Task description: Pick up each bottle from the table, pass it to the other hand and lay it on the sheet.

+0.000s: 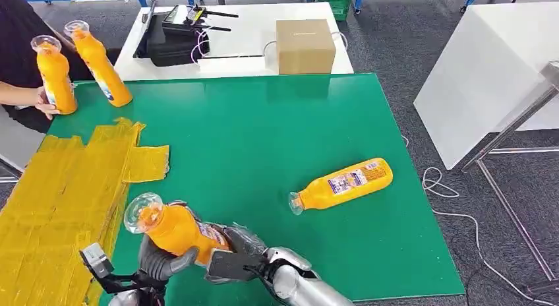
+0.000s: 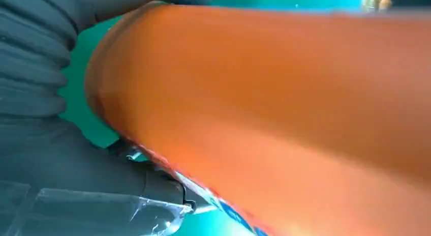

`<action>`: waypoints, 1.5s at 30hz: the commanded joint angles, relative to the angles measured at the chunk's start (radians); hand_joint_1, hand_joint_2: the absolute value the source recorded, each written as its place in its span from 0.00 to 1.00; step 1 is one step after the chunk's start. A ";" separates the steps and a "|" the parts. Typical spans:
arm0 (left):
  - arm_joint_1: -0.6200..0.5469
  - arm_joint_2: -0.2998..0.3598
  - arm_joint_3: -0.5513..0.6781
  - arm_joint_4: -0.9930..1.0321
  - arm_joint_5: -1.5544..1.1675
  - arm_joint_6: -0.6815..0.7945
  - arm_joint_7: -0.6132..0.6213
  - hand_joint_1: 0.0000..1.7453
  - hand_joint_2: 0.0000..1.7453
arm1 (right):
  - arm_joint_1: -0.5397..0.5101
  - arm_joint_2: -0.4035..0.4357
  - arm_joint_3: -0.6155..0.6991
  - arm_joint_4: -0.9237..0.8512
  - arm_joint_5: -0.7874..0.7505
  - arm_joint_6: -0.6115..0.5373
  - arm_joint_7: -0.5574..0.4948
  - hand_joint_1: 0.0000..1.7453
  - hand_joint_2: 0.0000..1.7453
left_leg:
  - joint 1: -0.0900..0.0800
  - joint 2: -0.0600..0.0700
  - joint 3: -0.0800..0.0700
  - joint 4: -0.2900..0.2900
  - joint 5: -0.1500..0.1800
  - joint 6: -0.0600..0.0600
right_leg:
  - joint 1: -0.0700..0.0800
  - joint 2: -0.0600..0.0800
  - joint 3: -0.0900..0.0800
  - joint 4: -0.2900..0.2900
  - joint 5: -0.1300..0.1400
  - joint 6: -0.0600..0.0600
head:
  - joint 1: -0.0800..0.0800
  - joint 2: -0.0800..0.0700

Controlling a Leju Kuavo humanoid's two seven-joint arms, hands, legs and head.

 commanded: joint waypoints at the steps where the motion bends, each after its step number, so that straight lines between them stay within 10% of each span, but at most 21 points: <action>1: -0.013 0.064 0.193 -0.071 -0.223 0.227 -0.021 1.00 1.00 | 0.063 -0.218 -0.150 -0.342 0.010 -0.037 0.009 0.00 0.00 | 0.000 -0.002 -0.001 0.000 0.000 0.000 | 0.000 -0.002 0.000 -0.001 0.000 0.001 | 0.000 0.000; 14: 0.021 0.155 0.434 0.019 -0.996 0.828 0.142 1.00 1.00 | 0.169 -0.502 -0.370 -0.672 0.065 -0.029 0.011 0.00 0.00 | -0.001 -0.003 0.001 -0.001 0.001 0.001 | -0.001 -0.004 0.001 -0.001 -0.001 0.001 | 0.000 0.000; 24: 0.006 0.162 0.424 0.070 -1.055 0.845 0.188 1.00 1.00 | 0.168 -0.508 -0.381 -0.681 0.084 -0.010 0.017 0.00 0.00 | -0.002 -0.004 0.000 -0.001 0.000 0.000 | -0.001 -0.003 0.001 -0.001 0.000 0.001 | 0.000 0.000; 25: -0.004 0.175 0.421 0.106 -1.097 0.844 0.219 1.00 1.00 | 0.162 -0.527 -0.381 -0.683 0.087 -0.010 0.021 0.00 1.00 | -0.002 -0.004 0.000 -0.001 0.000 0.000 | -0.002 -0.004 0.001 -0.001 0.000 0.001 | 0.000 0.000; 32: -0.168 0.229 0.376 0.562 -1.162 0.851 0.216 0.97 1.00 | 0.030 -0.691 -0.369 -0.598 0.118 0.090 0.070 0.00 1.00 | -0.004 -0.006 0.001 -0.003 0.003 0.001 | -0.004 -0.006 0.002 -0.002 0.001 0.002 | -0.001 0.000; 33: -0.179 0.224 0.364 0.595 -1.113 0.803 0.171 0.00 1.00 | -0.004 -0.709 -0.355 -0.568 0.131 0.105 0.079 0.00 1.00 | -0.004 -0.007 0.002 -0.003 0.003 0.001 | -0.004 -0.006 0.002 -0.002 0.001 0.002 | -0.001 0.000; 34: -0.190 0.231 0.344 0.628 -1.122 0.777 0.184 0.00 0.00 | -0.035 -0.714 -0.343 -0.533 0.138 0.122 0.086 0.00 1.00 | -0.004 -0.008 0.000 -0.002 0.004 0.002 | -0.005 -0.007 0.002 -0.002 0.002 0.002 | 0.000 0.000; 45: -0.209 0.225 0.279 0.621 -1.010 0.692 0.099 0.00 0.00 | -0.191 -0.727 -0.225 -0.340 0.175 0.192 0.112 0.00 1.00 | -0.009 -0.009 0.002 -0.002 0.006 0.005 | -0.010 -0.010 0.004 0.000 0.002 0.001 | -0.001 0.000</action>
